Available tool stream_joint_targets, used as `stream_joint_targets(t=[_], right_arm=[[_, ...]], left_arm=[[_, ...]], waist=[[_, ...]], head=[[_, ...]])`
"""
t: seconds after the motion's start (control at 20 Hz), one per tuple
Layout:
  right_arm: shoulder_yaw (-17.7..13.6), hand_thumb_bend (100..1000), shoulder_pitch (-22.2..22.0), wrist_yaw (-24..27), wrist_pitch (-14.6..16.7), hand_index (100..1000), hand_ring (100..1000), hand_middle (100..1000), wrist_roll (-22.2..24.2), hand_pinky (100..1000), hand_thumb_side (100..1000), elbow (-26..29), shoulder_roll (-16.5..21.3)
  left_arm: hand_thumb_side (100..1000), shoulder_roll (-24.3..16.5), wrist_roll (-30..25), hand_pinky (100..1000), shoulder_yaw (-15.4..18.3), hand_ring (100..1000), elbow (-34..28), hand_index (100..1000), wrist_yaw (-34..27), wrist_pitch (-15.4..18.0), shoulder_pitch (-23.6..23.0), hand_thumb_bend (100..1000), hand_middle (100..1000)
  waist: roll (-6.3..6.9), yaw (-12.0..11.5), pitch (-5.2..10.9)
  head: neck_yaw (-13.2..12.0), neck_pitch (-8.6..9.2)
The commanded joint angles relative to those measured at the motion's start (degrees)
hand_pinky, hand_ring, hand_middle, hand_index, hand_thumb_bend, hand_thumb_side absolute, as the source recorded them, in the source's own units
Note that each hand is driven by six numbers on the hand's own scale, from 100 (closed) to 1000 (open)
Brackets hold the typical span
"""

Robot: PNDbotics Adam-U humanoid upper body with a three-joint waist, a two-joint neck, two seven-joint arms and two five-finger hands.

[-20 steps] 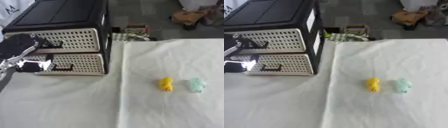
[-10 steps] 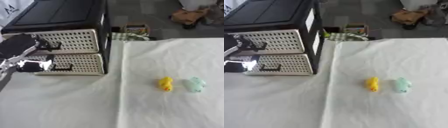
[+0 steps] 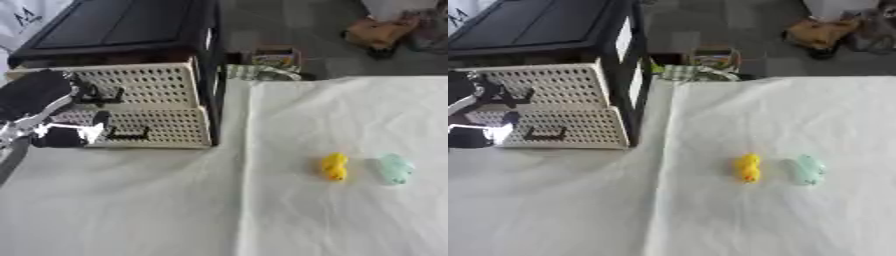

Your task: Pick up objects from table and place into drawer.

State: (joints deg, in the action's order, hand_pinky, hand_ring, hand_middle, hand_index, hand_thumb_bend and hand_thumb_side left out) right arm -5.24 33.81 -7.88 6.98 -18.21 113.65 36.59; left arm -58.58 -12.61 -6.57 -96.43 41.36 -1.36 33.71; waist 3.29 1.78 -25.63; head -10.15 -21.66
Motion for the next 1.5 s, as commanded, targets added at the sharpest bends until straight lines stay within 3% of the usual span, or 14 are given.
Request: stream_joint_targets(t=[0.05,0.65,1.5], right_arm=[[-0.83,426,0.46,0.46,-0.05,819,742,433,-0.52,815,1000,0.94,1.21],[-1.07,426,0.15,0.71,-0.17,818,743,438,-1.16,816,1000,0.94,1.05],[-1.49,414,-0.18,0.97,-0.31,818,743,446,-1.96,815,1000,0.94,0.82]], left_arm=[[408,-3.33,0.27,100,0.56,100,-3.33,642,-0.93,0.31,-1.19,105,100],[408,-5.8,0.14,100,0.83,100,-10.27,638,-4.4,-0.87,-5.99,105,100],[408,-8.25,2.96,100,1.02,100,-15.82,618,0.56,-1.41,-12.36,105,100]], waist=[[-0.36,-0.22,1.88],[-1.17,-0.91,2.7],[-2.22,-1.86,3.75]], head=[[0.14,-0.47],[0.23,-1.21],[0.61,-1.76]])
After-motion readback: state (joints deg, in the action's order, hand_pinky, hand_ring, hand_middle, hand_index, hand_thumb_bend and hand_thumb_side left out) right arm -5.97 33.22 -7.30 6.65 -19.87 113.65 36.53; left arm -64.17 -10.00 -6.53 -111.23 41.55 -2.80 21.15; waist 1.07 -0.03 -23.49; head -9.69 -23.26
